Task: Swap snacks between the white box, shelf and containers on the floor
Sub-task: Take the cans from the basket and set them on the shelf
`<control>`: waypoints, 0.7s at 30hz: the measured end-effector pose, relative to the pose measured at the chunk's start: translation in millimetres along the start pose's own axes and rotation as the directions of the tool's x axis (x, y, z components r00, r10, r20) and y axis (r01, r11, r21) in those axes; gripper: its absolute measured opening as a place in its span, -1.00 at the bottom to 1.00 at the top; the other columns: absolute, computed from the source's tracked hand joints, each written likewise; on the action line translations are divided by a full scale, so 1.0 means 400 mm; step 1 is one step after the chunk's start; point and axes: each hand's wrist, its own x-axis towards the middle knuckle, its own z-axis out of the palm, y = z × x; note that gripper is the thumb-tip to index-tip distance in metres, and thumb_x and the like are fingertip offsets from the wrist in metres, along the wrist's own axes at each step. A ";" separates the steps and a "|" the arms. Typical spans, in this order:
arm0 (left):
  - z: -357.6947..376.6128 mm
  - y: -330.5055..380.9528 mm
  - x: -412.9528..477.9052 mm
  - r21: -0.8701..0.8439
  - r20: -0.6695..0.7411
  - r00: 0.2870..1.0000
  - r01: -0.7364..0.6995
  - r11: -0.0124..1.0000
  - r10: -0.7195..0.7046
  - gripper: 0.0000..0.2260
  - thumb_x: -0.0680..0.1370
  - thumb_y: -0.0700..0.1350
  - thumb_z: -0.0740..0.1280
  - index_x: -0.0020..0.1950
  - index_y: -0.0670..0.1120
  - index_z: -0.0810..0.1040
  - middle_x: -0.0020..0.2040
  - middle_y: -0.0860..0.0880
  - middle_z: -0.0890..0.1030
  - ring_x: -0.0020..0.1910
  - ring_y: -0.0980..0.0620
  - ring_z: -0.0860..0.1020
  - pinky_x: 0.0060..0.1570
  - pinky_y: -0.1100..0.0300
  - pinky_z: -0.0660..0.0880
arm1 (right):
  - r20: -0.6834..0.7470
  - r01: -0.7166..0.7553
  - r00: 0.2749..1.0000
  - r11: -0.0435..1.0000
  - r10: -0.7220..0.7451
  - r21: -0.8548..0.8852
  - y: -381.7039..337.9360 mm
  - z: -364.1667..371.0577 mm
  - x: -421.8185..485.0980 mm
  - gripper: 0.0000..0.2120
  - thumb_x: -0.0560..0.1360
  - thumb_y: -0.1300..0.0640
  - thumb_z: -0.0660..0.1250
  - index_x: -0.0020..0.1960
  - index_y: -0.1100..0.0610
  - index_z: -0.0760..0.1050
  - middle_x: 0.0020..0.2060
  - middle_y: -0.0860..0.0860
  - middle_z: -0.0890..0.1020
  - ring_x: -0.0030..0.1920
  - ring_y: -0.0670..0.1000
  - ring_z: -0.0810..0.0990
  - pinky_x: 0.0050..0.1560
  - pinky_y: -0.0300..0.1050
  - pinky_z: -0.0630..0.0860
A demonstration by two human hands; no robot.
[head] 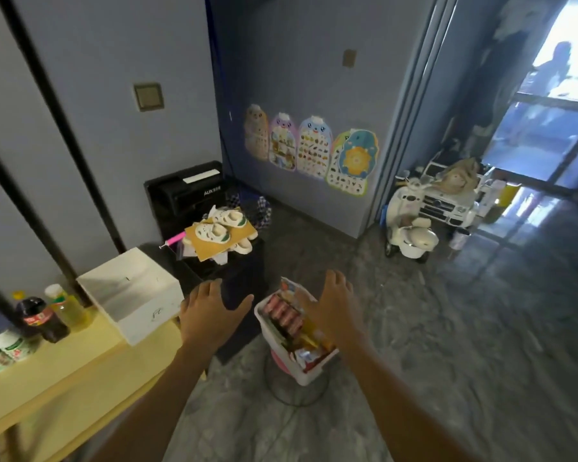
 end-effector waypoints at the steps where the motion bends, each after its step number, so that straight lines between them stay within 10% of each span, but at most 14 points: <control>1: 0.018 0.008 0.018 0.007 0.013 1.000 -0.007 1.000 0.007 -0.05 0.41 0.66 0.07 0.59 0.06 0.36 0.56 -0.04 0.46 0.51 -0.15 0.44 0.47 -0.21 0.41 | 0.021 -0.018 1.000 1.000 0.018 0.018 0.013 0.010 0.009 -0.14 0.59 -0.45 0.17 0.63 0.15 0.19 0.61 0.12 0.30 0.54 0.17 0.37 0.44 0.12 0.43; 21: 0.613 -0.046 0.717 0.071 0.467 0.836 -0.361 0.930 0.289 -0.03 0.45 0.63 0.12 0.62 -0.04 0.36 0.56 -0.08 0.44 0.53 -0.15 0.42 0.45 -0.16 0.38 | 0.229 -0.451 0.849 0.879 0.476 -0.152 0.093 0.624 0.426 -0.15 0.49 -0.51 0.19 0.47 0.14 0.40 0.38 0.11 0.55 0.35 0.22 0.53 0.29 0.18 0.41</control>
